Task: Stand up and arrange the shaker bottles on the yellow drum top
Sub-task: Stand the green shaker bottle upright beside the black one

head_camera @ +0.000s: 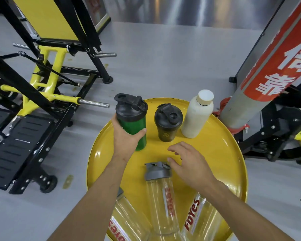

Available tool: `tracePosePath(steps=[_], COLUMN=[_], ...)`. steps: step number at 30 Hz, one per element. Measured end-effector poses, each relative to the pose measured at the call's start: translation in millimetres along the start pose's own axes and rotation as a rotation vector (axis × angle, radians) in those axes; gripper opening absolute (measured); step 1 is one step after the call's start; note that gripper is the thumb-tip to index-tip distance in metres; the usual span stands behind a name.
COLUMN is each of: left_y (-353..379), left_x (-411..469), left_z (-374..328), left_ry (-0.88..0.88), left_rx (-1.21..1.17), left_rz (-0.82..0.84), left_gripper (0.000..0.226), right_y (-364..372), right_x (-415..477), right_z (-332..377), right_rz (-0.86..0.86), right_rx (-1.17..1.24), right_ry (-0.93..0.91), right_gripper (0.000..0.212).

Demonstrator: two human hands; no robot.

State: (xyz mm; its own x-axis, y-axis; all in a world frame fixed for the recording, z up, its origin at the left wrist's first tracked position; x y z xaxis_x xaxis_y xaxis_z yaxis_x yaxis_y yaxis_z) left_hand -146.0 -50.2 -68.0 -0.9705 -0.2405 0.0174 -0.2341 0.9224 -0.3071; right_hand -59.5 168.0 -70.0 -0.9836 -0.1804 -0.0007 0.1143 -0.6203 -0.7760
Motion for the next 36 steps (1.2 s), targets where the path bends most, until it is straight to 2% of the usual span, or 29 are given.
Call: tracePosePath(steps=[26,36], left_y=[22,22], left_x=[0,-6], left_z=[-4,-6], left_ry=[0.055,0.028], left_rx=[-0.002,-0.010], left_rz=[-0.020,-0.010], left_gripper=[0.110,0.107], right_y=[-3,-3], right_x=[-3,-6], right_z=[-10,-12], right_rz=[-0.031,-0.021], right_rx=[0.026,0.027], right_ry=[0.019,0.013], right_gripper=[0.029,0.029])
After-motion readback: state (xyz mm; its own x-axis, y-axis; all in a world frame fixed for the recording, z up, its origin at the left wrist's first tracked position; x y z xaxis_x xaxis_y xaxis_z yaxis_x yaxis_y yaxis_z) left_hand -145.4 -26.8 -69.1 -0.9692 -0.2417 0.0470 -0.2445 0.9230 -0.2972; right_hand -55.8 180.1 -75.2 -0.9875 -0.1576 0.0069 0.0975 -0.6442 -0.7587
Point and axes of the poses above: each hand's wrist, its own x-axis towards the middle knuckle, its own y-axis out of the palm, z = x × y, the point moved 4 cm from there along x, towards the middle knuckle, and after that the axes turned 3 degrees about x, right-handed, at the moved point
